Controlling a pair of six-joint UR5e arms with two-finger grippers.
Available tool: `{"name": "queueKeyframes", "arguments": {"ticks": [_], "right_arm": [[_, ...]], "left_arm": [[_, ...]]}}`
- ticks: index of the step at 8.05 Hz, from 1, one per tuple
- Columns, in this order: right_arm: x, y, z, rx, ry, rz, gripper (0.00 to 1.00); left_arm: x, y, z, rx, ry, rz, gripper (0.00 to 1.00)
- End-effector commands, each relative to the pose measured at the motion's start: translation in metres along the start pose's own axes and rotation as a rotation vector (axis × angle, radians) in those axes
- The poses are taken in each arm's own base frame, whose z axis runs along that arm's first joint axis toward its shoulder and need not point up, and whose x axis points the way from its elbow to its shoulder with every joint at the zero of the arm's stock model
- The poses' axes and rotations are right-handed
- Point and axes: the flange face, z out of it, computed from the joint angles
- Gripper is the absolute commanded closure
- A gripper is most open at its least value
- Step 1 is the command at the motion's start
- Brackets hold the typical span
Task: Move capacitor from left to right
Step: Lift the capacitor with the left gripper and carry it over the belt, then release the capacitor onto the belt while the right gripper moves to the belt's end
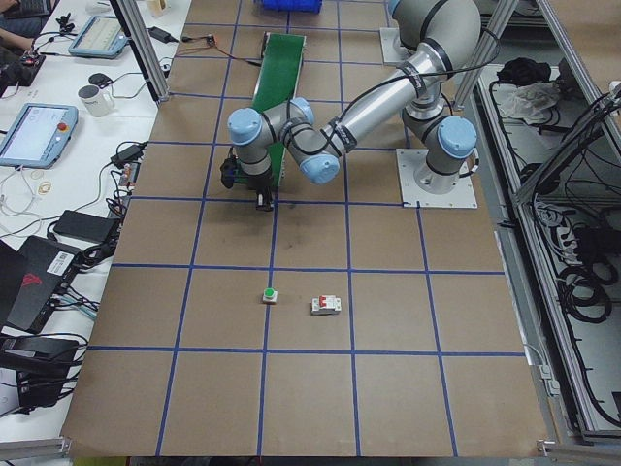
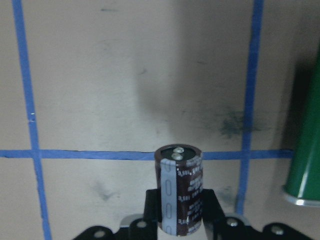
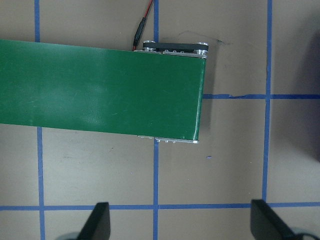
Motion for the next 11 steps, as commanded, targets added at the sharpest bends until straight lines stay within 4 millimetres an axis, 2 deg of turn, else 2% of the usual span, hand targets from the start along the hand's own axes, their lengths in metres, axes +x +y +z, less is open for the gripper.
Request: {"name": "queueKeyframes", "arguments": {"ticks": [1, 3, 5, 6, 7, 8, 9, 11], "right_arm": [[0.0, -0.001, 0.002, -0.007, 0.004, -0.001, 0.0], [0.0, -0.002, 0.003, -0.007, 0.004, -0.002, 0.0], [0.005, -0.014, 0.012, -0.003, 0.05, -0.02, 0.0], [0.005, -0.016, 0.006, 0.009, 0.045, -0.018, 0.0], [0.004, -0.021, 0.014, -0.001, 0.047, -0.023, 0.0], [0.005, -0.039, 0.045, -0.063, 0.043, -0.014, 0.0], [0.005, -0.052, 0.066, -0.082, 0.04, -0.018, 0.0], [0.005, -0.089, 0.103, 0.002, 0.044, -0.025, 0.0]], "left_arm": [[0.094, -0.019, -0.018, -0.01, -0.005, -0.055, 1.0], [0.149, -0.023, -0.026, 0.002, -0.011, -0.08, 1.0], [0.171, -0.029, -0.01, -0.011, 0.062, -0.043, 1.0], [0.182, -0.032, -0.008, -0.006, 0.057, 0.003, 1.0], [0.185, -0.034, -0.006, -0.003, 0.058, 0.046, 1.0], [0.186, -0.034, -0.006, -0.004, 0.058, 0.08, 1.0], [0.186, -0.034, -0.004, -0.007, 0.057, 0.091, 1.0], [0.186, -0.035, 0.006, -0.024, 0.063, 0.093, 1.0]]}}
